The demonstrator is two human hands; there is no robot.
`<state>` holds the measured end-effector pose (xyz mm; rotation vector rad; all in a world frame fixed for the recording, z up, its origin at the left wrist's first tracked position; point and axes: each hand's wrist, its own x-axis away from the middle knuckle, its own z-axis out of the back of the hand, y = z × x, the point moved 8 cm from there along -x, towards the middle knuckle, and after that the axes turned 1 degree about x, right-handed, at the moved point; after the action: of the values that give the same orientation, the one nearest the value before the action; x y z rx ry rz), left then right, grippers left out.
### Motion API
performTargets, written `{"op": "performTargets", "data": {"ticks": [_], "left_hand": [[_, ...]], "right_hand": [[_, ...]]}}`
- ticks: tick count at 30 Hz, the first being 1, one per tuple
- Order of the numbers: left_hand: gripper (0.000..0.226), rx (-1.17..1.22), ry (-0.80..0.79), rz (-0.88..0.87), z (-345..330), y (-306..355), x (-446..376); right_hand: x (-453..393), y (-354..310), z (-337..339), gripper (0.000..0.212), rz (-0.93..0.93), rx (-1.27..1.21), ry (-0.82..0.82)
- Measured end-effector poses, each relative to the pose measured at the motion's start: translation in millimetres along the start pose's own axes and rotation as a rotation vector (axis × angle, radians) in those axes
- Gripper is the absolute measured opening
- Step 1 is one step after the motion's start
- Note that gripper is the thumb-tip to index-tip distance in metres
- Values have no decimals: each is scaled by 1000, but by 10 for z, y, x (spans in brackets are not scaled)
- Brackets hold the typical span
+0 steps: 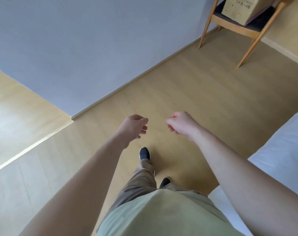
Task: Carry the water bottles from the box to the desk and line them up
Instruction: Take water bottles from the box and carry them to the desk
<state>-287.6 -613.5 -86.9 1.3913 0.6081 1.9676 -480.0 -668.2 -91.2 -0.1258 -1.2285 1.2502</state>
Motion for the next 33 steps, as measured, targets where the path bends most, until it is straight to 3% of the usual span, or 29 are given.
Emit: {"op": "performTargets", "data": {"ticks": [5, 10, 20, 33], "left_hand": [[13, -47, -81, -10, -199, 565, -695], [16, -105, -193, -32, -429, 1215, -1416], [24, -137, -264, -84, -450, 2570, -2653], [18, -177, -303, -92, -1186, 3889, -3969]], "right_hand": [[-489, -90, 491, 28, -60, -47, 65], [-1047, -324, 1018, 13, -112, -73, 151], [-2092, -831, 1938, 6, -162, -173, 279], [-3383, -954, 3244, 13, -198, -255, 262]]}}
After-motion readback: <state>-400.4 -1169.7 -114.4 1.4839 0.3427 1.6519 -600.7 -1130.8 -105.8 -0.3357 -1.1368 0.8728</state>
